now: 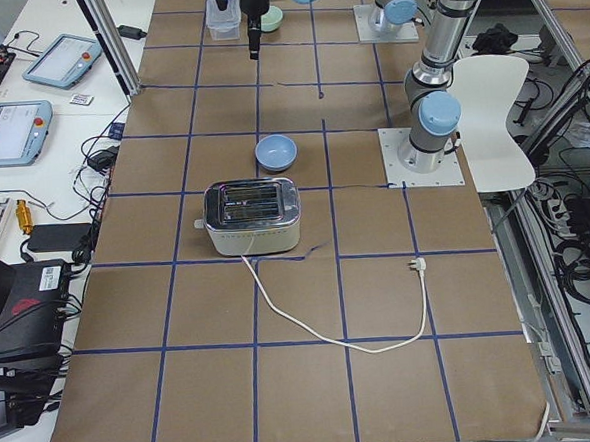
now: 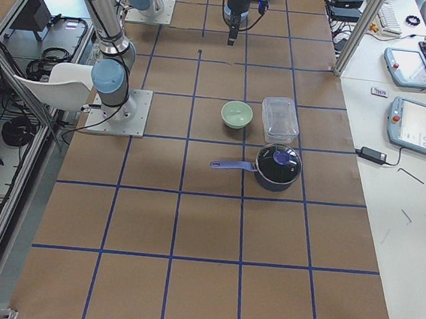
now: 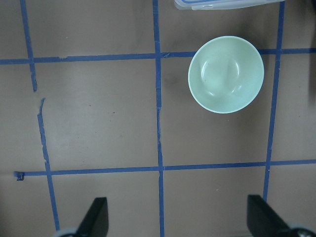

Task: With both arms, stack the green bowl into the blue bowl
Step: 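Lower left gripper to blue bowl rim while right gripper descends to green bowl, then grasp blue bowl rim with left gripper while right gripper grasps green bowl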

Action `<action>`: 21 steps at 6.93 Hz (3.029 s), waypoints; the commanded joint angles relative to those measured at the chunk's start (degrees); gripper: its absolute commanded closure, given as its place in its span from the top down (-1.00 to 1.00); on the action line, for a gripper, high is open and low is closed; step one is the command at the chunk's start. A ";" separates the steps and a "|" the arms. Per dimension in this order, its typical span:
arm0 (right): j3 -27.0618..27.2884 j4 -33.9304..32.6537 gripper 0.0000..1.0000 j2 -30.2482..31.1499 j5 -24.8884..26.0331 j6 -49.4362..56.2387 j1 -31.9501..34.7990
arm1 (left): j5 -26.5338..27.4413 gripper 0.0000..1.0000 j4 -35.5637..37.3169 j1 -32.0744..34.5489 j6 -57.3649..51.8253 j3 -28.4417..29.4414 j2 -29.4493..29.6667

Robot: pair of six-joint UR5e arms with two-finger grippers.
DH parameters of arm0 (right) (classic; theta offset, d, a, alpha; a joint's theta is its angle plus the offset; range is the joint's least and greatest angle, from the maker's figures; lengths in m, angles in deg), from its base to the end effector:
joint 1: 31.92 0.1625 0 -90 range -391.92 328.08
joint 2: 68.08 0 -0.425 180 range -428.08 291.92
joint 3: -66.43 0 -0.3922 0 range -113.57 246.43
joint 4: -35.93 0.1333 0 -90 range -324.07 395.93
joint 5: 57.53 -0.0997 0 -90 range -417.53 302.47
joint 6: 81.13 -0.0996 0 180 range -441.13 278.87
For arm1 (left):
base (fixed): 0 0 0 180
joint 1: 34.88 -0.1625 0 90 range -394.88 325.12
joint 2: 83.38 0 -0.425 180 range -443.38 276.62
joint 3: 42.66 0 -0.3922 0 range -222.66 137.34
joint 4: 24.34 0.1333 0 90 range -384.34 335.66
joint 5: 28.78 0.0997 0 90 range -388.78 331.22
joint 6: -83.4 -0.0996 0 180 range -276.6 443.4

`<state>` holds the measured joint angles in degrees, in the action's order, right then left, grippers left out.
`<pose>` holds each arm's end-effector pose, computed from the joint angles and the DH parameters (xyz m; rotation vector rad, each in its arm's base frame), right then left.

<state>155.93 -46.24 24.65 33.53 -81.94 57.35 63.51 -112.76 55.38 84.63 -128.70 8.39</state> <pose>0.1256 -0.4644 0.5019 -0.0408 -3.1203 -0.1253 -0.1316 -0.5105 0.5095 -0.0283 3.1007 -0.1028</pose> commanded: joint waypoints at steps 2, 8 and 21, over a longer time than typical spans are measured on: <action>0.24 -1.86 1.00 0.00 0.17 0.11 -0.06 | 0.00 1.00 0.00 -0.09 0.00 -0.18 -0.02; 0.41 -1.95 1.00 0.00 0.17 0.20 -0.06 | -0.09 1.00 7.75 -17.86 -21.13 -15.49 -0.63; 17.16 -29.51 1.00 -14.58 0.53 0.55 -3.92 | -4.10 -1.00 28.41 -20.24 -22.19 -29.22 8.77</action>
<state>168.88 -70.32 11.34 33.99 -81.79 54.54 62.12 -81.13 33.16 59.34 -160.84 17.77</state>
